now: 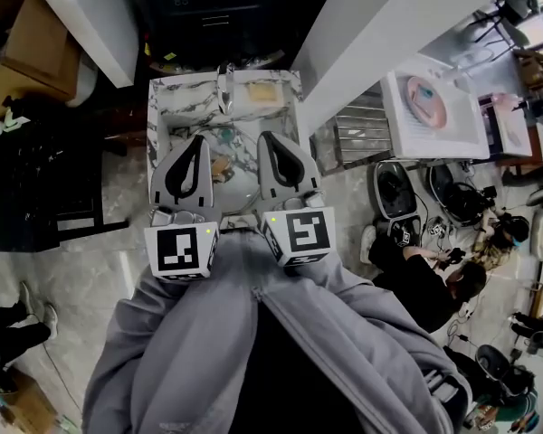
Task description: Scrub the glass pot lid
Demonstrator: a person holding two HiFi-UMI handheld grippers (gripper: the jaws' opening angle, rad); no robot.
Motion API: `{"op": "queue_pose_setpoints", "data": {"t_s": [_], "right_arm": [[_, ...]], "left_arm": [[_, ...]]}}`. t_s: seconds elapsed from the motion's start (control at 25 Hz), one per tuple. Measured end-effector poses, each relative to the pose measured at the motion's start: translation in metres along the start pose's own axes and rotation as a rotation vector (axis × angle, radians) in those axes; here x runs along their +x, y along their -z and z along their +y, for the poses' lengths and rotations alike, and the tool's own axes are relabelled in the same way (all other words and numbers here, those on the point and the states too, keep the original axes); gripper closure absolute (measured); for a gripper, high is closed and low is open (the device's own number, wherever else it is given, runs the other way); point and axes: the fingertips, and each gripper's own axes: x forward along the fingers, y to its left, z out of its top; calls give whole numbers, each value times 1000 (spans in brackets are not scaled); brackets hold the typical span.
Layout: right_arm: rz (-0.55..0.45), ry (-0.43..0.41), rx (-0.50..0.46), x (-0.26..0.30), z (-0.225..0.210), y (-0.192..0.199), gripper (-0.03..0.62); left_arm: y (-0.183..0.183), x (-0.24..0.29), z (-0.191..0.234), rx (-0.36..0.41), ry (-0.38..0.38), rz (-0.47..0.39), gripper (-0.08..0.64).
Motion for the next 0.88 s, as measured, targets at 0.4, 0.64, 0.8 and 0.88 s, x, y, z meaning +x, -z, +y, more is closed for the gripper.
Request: {"op": "queue_pose_setpoints", "data": {"t_s": [0.4,0.64,0.8,0.88], "right_arm": [[-26,5,-19,-3,-2,-5,562],[-44,-4,-68,-4,0,-10,561],[-32,-14,-70,-6,2,-8,562],[-27,-12,-67,-6,2,-7,562]], "left_arm": [[9,2,-5,-1,7,18,546],[13,2,-4,-5,5,31,546],[13,-1,-1,-9,-8,30,546],[12,-1,1,-12,-16,28,546]]}}
